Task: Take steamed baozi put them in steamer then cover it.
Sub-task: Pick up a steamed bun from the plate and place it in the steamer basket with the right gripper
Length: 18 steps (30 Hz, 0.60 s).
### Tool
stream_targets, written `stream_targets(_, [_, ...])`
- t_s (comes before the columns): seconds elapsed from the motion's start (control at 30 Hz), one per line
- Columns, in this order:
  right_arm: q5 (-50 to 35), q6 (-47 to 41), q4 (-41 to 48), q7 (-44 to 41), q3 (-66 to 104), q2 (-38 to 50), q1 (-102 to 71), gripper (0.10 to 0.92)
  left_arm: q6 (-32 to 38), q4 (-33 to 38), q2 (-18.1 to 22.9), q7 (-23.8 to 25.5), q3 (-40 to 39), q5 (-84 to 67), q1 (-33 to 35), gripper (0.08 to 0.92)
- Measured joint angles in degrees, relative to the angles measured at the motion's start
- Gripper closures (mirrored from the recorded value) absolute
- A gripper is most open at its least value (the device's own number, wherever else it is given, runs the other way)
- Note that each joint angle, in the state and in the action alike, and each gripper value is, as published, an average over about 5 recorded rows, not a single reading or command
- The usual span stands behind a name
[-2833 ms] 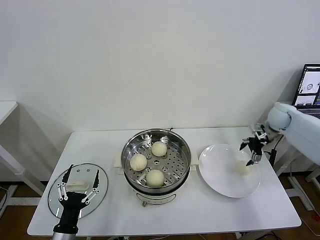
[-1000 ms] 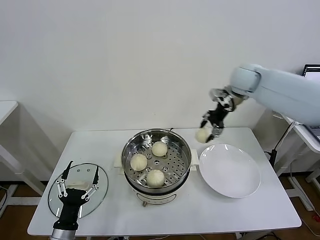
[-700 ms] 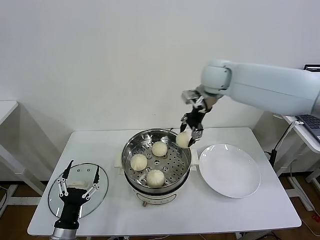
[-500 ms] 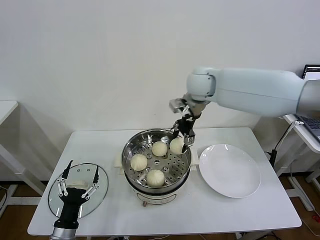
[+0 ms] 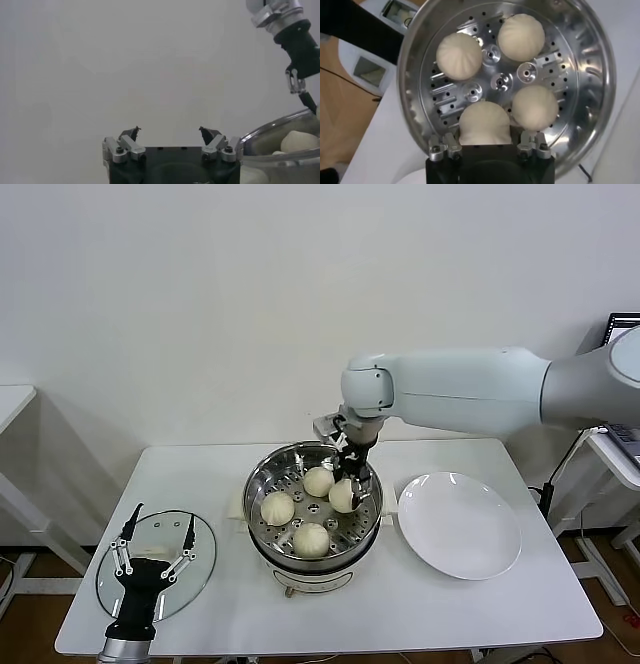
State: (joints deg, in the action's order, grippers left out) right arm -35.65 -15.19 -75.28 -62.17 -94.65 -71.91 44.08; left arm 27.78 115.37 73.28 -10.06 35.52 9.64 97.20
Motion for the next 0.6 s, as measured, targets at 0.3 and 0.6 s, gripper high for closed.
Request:
stream_targets(0.3, [1.29,0.17,0.49,-0.36,-0.38,-0.52,-1.37,0.341,0.07,-0.07,0.09,-0.01,0.25,-0.02,0.02,0.177])
stream_targets(0.6, [2.16,0.33,0.69,-0.98,-0.31,-0.47,-2.35,0.295,0.13,-0.26,0.16,0.01,0.49,-0.03,-0.03,0.177])
